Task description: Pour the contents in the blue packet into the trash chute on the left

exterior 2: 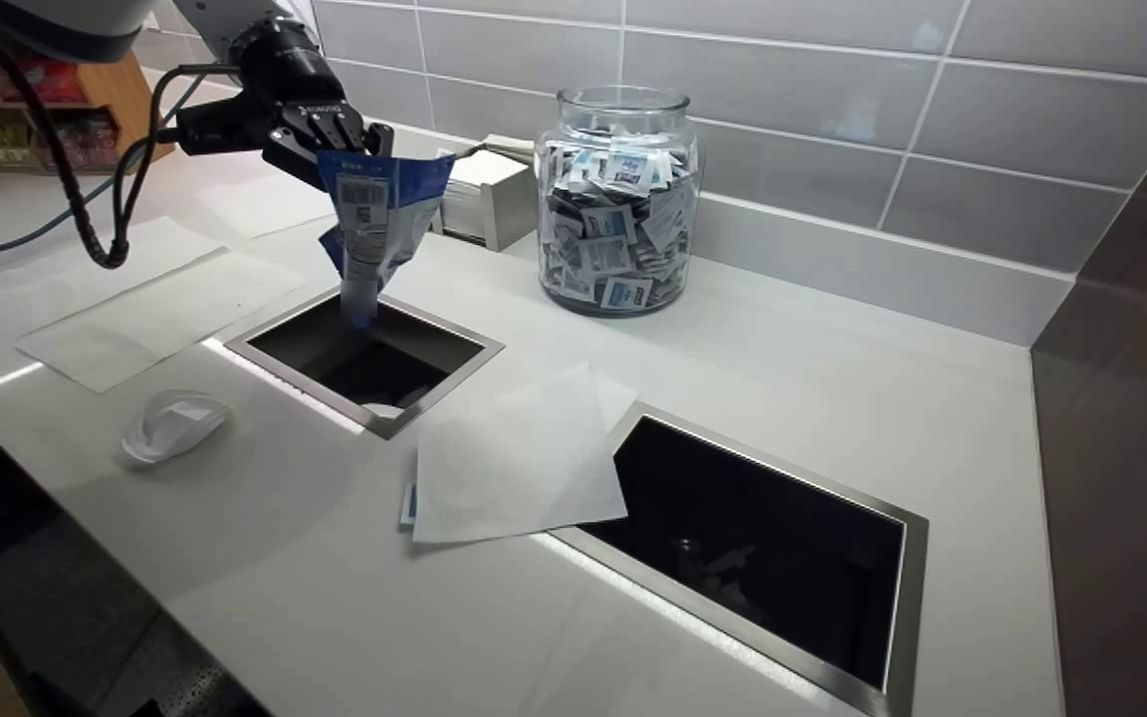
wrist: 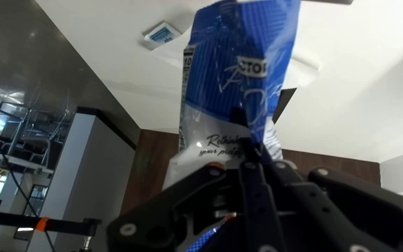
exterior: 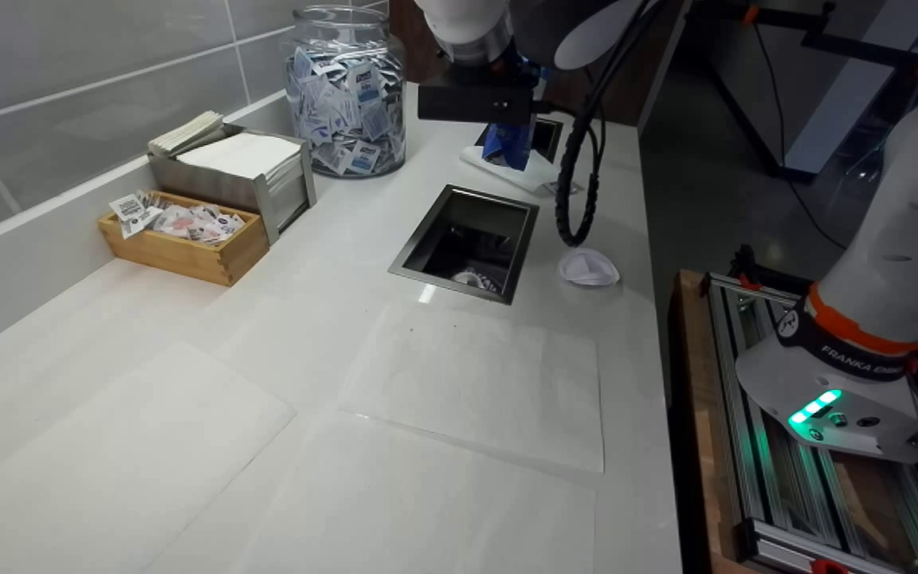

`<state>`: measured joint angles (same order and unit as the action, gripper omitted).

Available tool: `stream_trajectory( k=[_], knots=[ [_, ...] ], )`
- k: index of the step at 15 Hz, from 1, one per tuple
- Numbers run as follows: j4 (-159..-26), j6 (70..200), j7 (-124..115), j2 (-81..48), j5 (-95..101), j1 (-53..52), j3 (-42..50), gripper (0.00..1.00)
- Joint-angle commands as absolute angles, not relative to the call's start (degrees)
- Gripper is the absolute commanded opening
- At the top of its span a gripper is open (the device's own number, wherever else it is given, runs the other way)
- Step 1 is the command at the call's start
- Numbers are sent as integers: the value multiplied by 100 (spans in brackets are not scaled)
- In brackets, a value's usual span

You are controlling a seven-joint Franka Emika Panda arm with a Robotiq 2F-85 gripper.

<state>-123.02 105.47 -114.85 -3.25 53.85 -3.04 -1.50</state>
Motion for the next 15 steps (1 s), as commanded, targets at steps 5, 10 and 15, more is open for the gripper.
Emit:
stream_trajectory(
  k=[5,10,15],
  knots=[
    [-12245,9542,-12171,-456,6218,-454,-306,0],
    [-12274,10182,-12094,-399,6217,-395,-321,0],
    [-12443,11631,-11576,-210,5681,-224,-238,0]
  ],
)
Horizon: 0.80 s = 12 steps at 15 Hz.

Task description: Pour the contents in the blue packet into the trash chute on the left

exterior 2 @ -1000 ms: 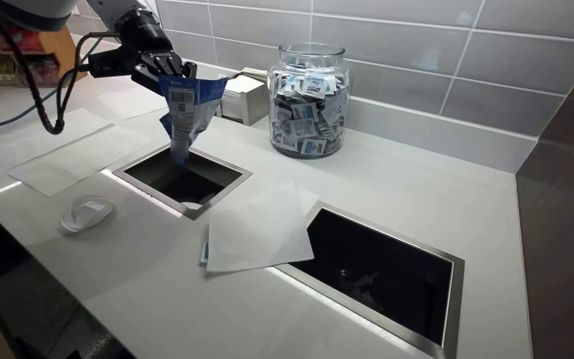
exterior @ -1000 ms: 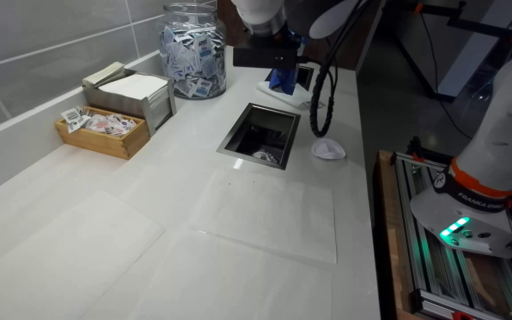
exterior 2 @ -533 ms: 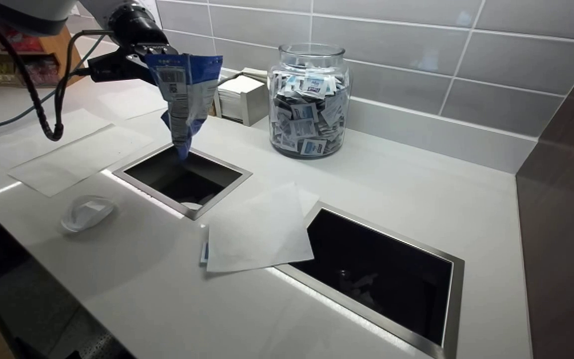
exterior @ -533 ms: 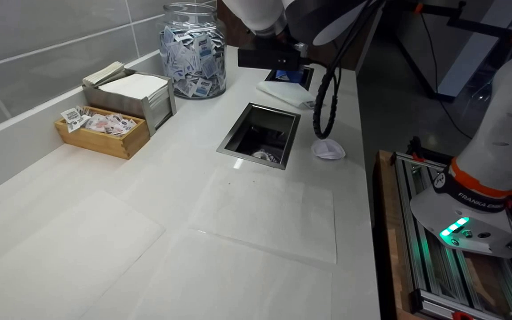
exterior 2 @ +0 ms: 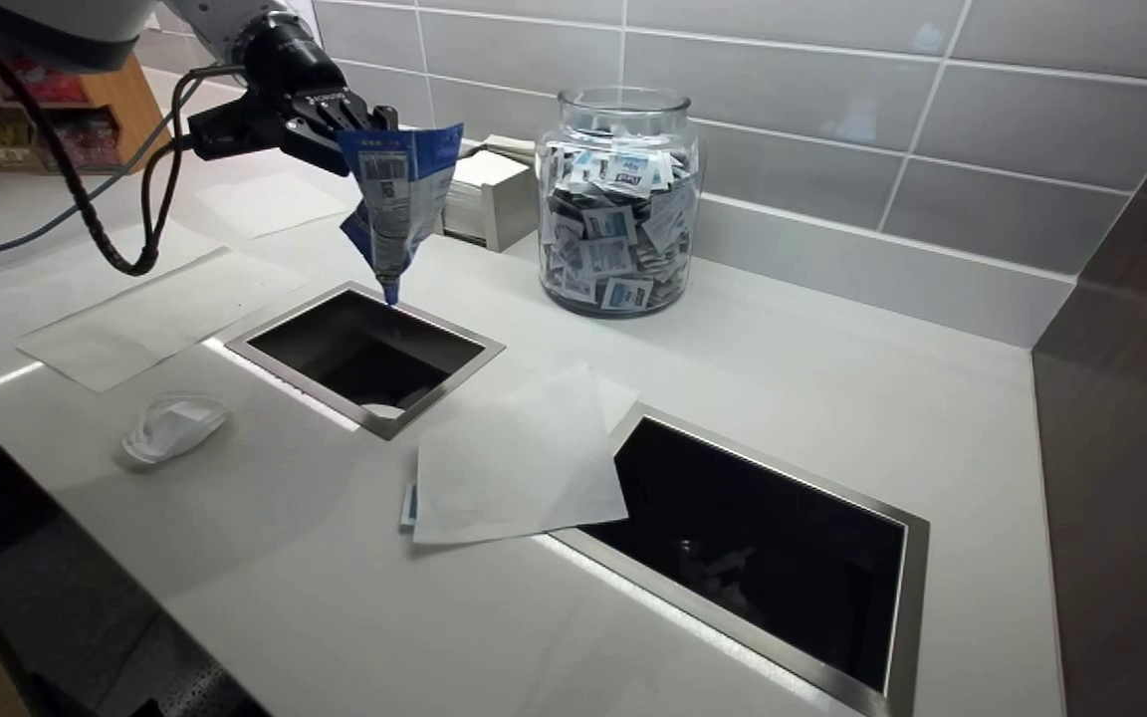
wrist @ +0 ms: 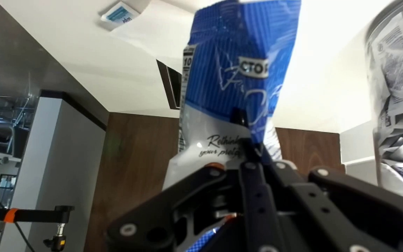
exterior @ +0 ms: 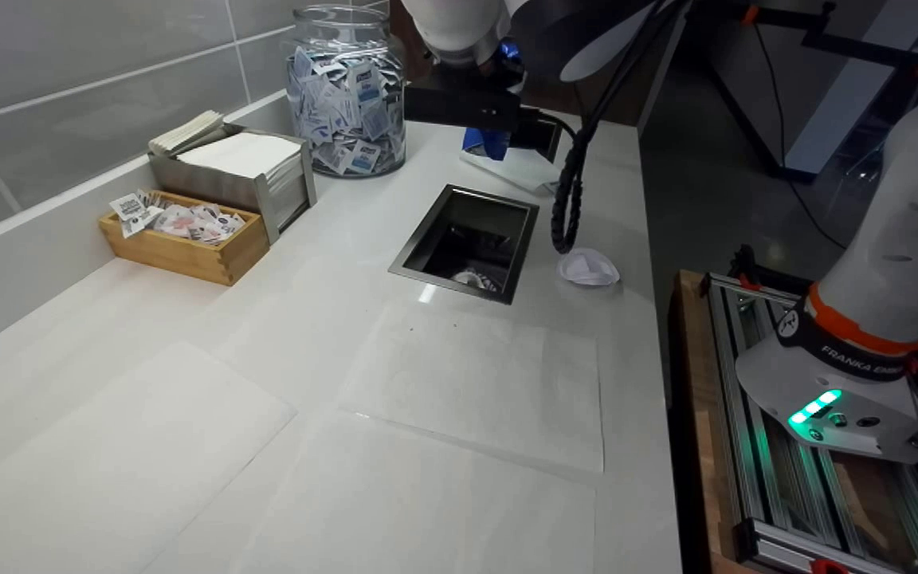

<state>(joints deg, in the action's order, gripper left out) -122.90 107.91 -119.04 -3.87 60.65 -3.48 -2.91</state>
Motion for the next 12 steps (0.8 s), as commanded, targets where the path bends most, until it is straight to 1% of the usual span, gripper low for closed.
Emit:
stream_trajectory(
  k=[1,2,3,4,5,6,7,8,9,10,11,12],
  knots=[
    [-12404,11501,-11420,-276,5569,-222,-225,0],
    [-12332,11343,-11558,-356,5600,-231,-202,0],
    [-12482,11962,-11155,-209,5287,-164,-194,0],
    [-12317,11238,-11453,-371,5460,-222,-183,0],
    [-12489,12041,-10947,-204,5024,-124,-162,0],
    [-12411,11567,-10971,-285,5013,-159,-161,0],
    [-12511,12072,-10658,-197,4739,-104,-141,0],
    [-12326,11139,-11104,-348,5023,-184,-121,0],
    [-12371,11200,-10886,-330,4950,-140,-92,0],
    [-12336,10768,-10945,-349,5008,-158,-89,0],
    [-12402,10981,-10786,-276,4877,-125,-78,0],
    [-12372,10747,-10862,-299,4959,-142,-72,0]
  ],
)
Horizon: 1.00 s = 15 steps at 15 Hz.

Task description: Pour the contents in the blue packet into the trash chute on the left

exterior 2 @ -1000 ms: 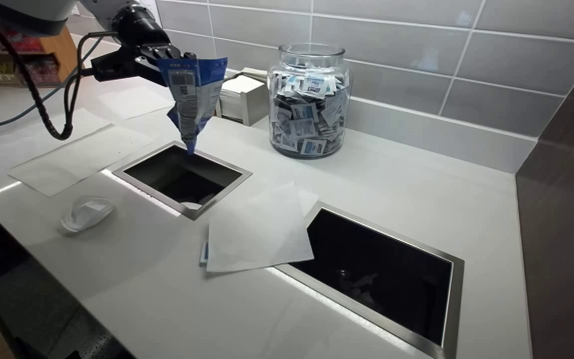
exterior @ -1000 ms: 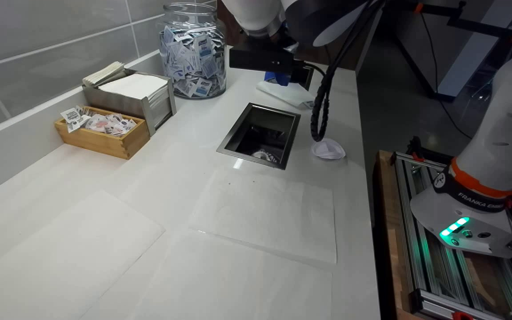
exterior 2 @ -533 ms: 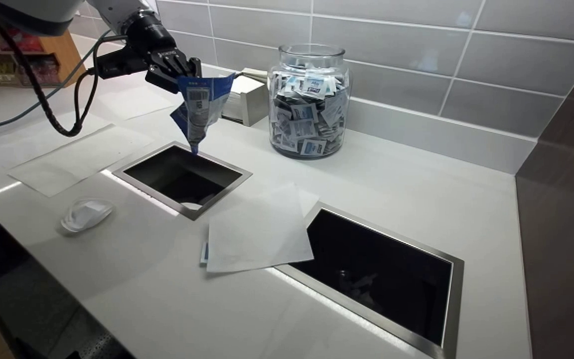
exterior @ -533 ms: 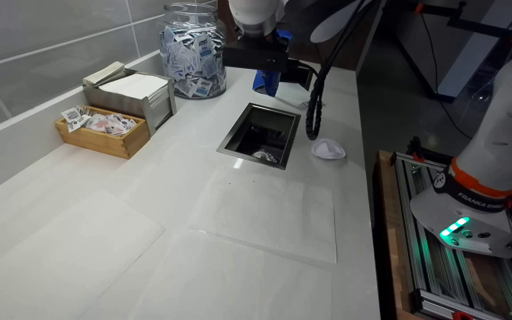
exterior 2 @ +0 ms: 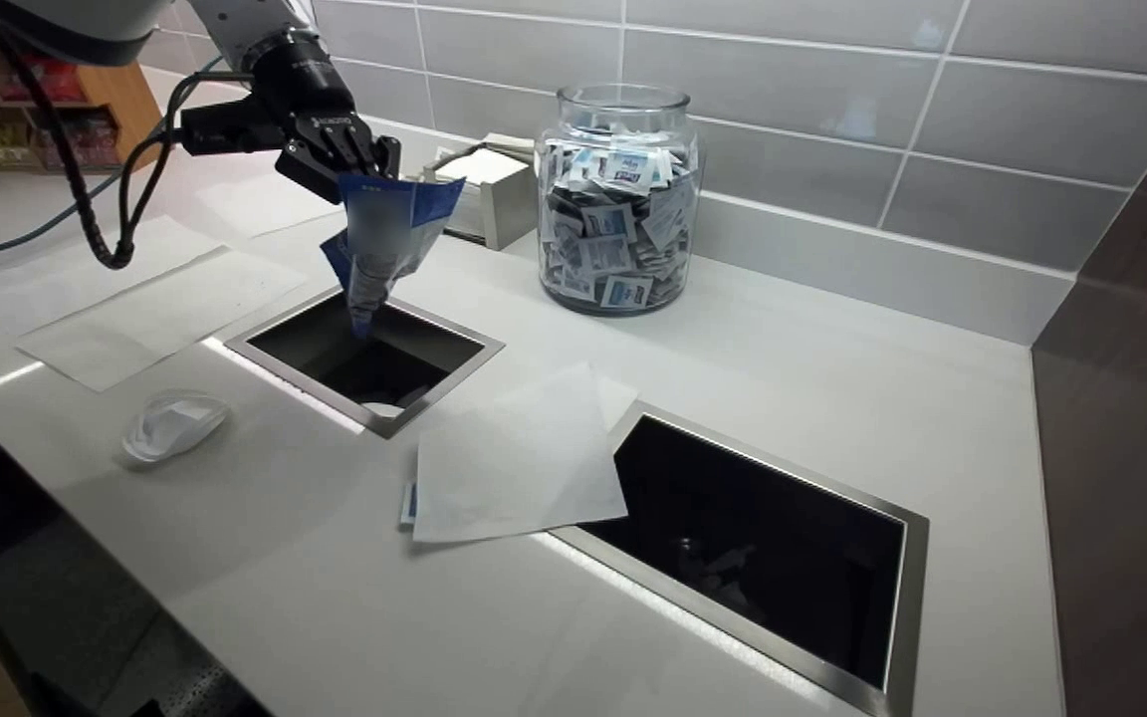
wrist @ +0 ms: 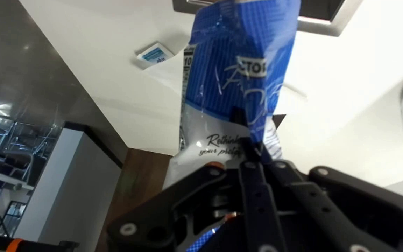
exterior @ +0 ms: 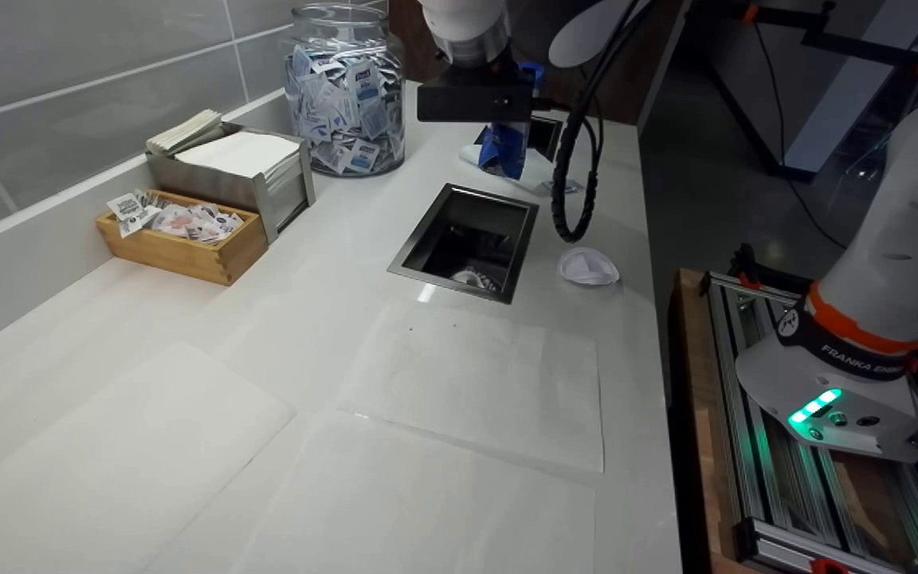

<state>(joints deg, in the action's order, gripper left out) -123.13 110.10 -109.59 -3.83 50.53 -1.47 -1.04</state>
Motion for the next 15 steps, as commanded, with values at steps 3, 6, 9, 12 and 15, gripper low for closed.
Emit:
stream_trajectory(
  k=[3,6,9,12,15],
  knots=[
    [-12375,10754,-10987,-260,5175,-172,-93,0],
    [-12374,10704,-11225,-223,5686,-255,-156,0],
    [-12389,10738,-11335,-198,5942,-290,-205,0],
    [-12418,10855,-11309,-148,5890,-297,-234,0],
    [-12479,11242,-11079,-57,5594,-269,-249,0]
  ],
)
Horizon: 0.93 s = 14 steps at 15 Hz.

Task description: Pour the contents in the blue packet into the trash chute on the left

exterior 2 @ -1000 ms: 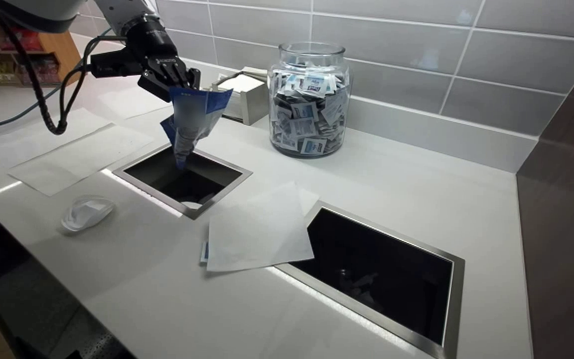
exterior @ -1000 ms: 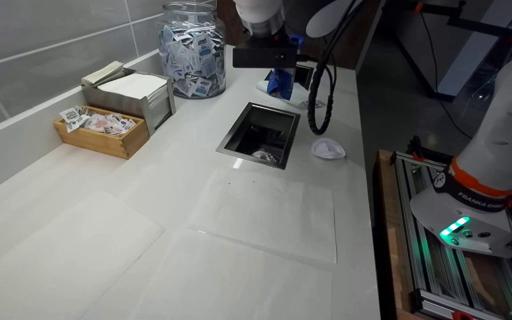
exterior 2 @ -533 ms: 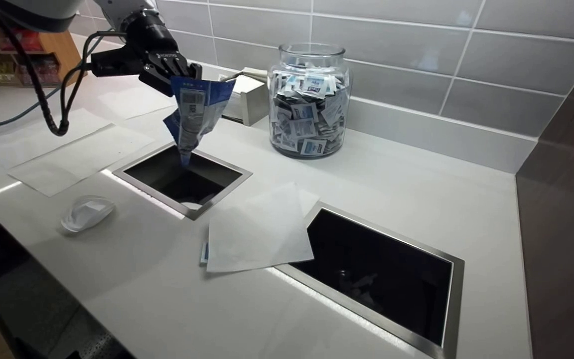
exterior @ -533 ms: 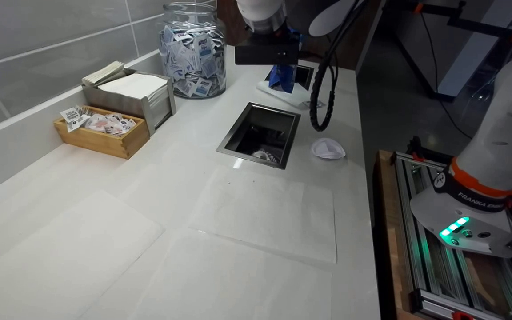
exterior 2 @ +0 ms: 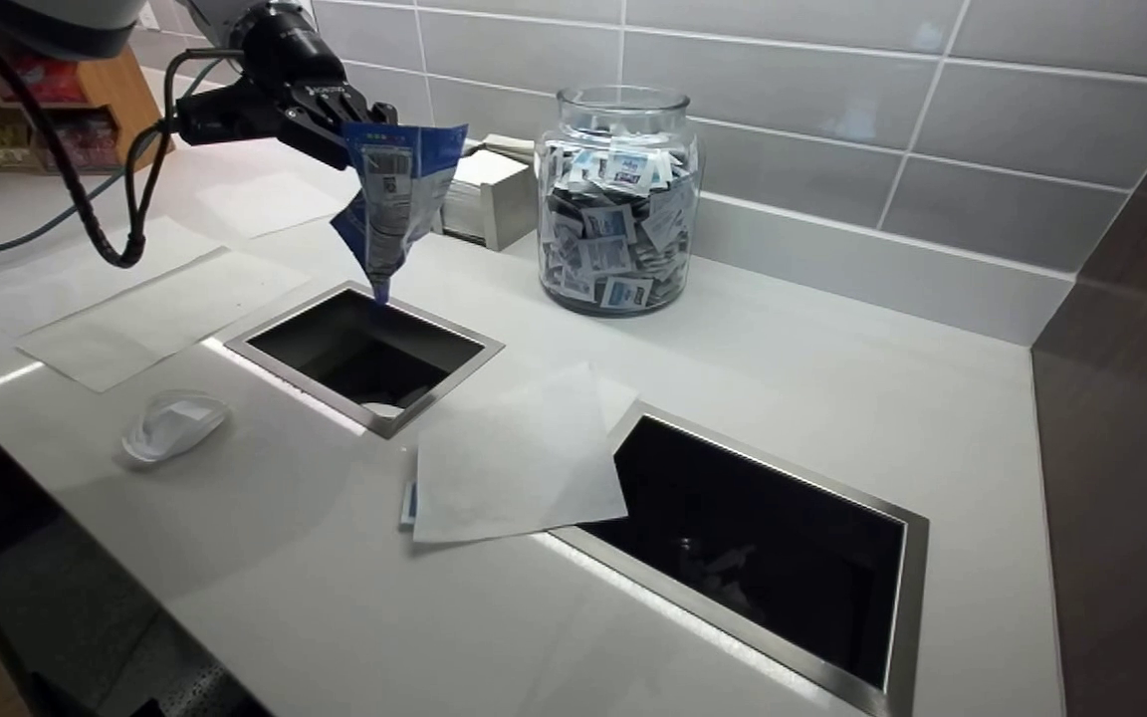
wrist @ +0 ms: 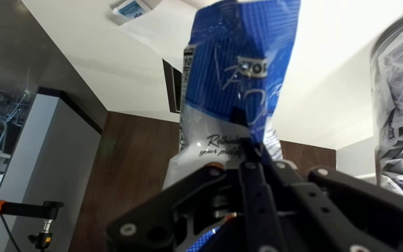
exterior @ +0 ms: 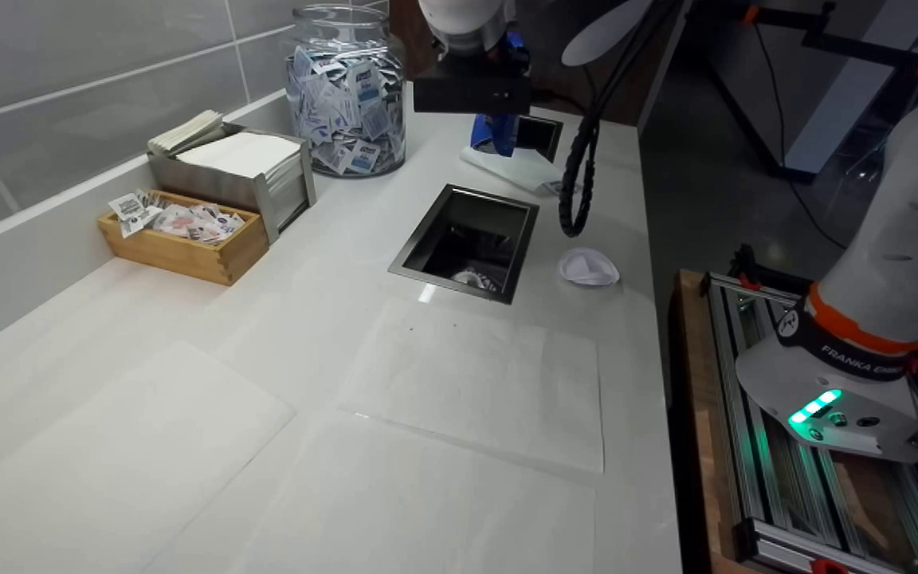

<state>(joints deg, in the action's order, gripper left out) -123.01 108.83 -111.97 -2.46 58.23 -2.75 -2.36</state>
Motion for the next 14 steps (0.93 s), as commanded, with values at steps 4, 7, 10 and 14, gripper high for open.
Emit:
stream_trajectory(
  k=[4,7,10,14],
  knots=[
    [-12520,11731,-10807,-51,5212,-223,-204,0],
    [-12470,11630,-10826,-87,5233,-209,-179,0],
    [-12650,12387,-10146,53,4590,-117,-112,0],
    [-12590,12178,-10308,7,4593,-98,-65,0]
  ],
)
